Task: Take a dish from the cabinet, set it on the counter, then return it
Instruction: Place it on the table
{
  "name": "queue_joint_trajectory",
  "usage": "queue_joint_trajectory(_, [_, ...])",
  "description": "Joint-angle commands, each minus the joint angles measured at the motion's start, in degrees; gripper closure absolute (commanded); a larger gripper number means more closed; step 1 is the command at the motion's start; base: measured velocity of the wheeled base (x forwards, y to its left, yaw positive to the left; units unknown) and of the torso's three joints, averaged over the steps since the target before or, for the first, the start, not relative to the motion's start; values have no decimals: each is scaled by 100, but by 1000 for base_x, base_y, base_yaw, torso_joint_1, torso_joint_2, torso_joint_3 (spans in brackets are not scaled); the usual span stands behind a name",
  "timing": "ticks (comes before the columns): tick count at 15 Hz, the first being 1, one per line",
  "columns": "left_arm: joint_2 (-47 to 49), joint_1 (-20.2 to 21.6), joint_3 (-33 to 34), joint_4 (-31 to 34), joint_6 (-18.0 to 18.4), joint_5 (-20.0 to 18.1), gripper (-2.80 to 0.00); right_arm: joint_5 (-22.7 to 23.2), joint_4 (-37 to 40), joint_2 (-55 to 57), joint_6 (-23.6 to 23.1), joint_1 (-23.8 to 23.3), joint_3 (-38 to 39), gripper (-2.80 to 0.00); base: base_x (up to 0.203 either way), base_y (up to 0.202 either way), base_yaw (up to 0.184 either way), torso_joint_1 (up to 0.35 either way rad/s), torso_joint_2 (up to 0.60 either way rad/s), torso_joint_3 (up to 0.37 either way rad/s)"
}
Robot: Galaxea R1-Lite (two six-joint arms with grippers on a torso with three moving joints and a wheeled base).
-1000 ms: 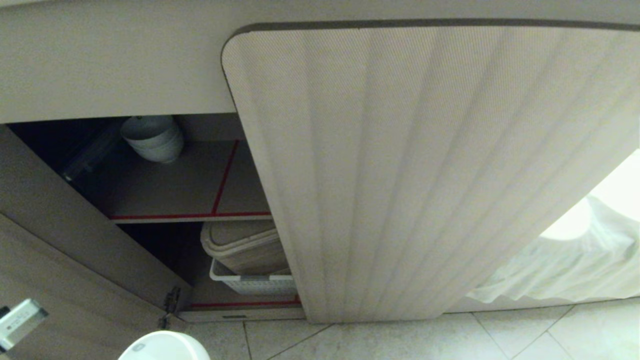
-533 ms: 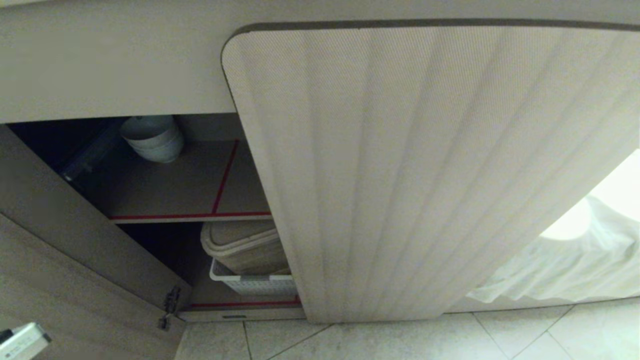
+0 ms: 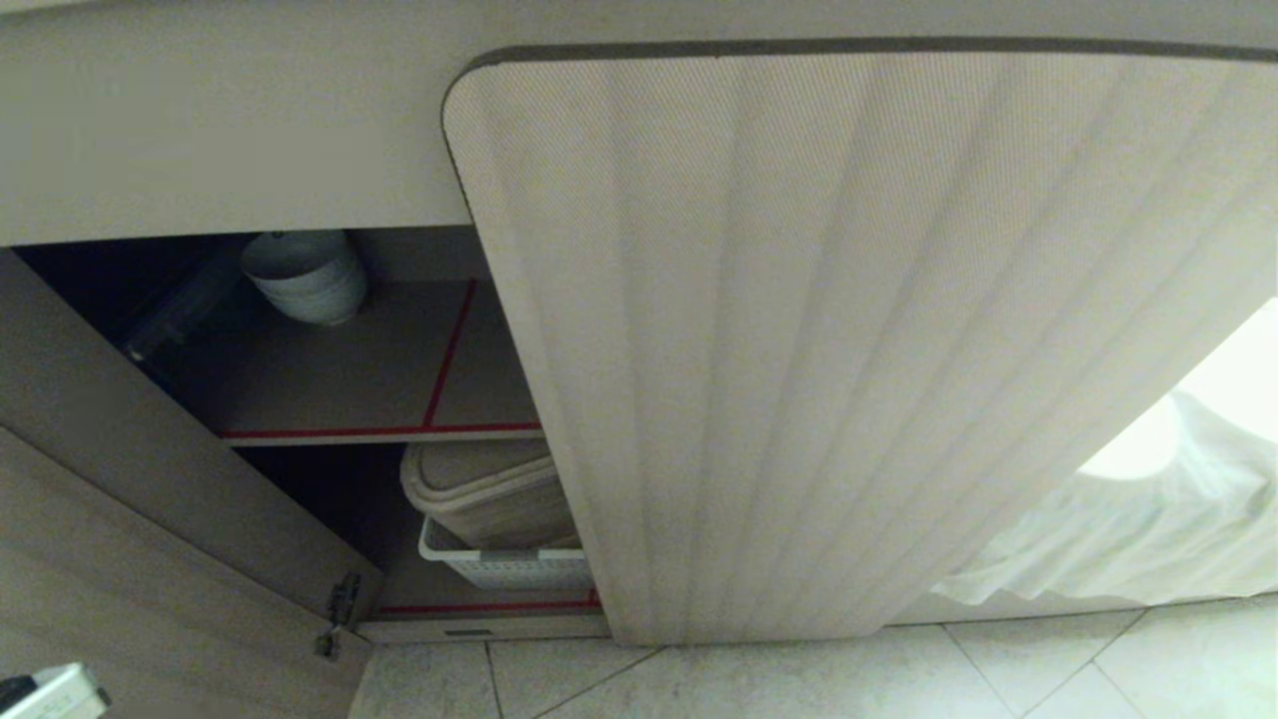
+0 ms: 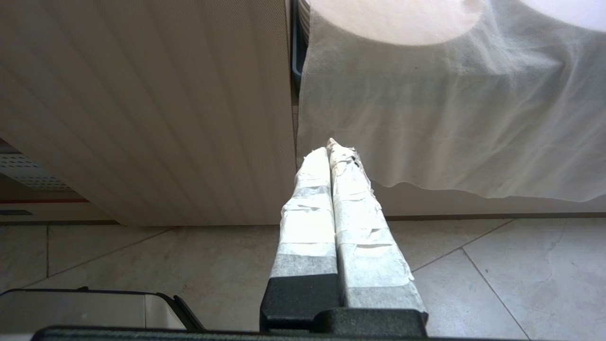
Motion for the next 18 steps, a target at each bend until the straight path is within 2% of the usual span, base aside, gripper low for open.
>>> queue_joint_trajectory(1, [26, -2, 1, 22, -24, -5, 0, -3, 0, 0, -1, 0, 0, 0, 0, 0, 0, 0, 0, 0])
queue_joint_trajectory(15, [70, -11, -8, 22, -24, 3, 0, -3, 0, 0, -1, 0, 0, 0, 0, 0, 0, 0, 0, 0])
queue_joint_trajectory(18, [79, -194, -8, 25, -24, 11, 0, -3, 0, 0, -1, 7, 0, 0, 0, 0, 0, 0, 0, 0])
